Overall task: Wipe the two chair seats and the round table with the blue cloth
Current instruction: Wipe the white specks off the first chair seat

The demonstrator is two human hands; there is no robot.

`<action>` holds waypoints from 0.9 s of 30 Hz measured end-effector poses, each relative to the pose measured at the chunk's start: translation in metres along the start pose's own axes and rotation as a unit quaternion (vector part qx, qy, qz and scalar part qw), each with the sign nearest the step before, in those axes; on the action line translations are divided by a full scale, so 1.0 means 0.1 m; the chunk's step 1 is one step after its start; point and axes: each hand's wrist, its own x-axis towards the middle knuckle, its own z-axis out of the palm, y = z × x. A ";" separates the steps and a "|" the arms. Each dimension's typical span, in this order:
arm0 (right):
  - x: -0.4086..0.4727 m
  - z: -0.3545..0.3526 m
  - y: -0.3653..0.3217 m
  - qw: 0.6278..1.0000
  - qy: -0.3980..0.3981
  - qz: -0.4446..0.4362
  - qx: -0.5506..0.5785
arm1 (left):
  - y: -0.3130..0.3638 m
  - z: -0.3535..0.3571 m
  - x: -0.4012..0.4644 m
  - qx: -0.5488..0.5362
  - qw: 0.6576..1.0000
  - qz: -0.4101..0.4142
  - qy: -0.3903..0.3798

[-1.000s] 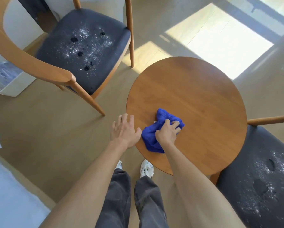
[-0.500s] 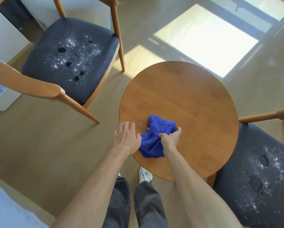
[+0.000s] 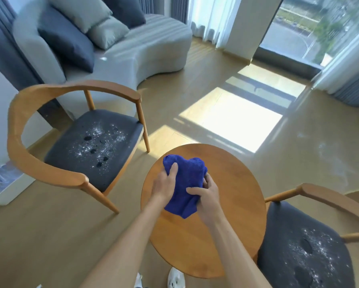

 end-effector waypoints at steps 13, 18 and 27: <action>-0.20 0.44 -1.26 0.984 -0.045 -0.167 -0.035 | 1.34 -0.55 -0.57 -0.262 0.946 0.186 0.048; -0.13 0.56 -1.41 0.987 -0.034 -0.154 -0.032 | 1.42 -0.70 -0.59 -0.278 0.938 0.207 0.032; -0.16 0.67 -1.58 0.939 -0.057 -0.259 -0.219 | 1.45 -1.03 -0.66 -0.255 0.929 0.269 0.010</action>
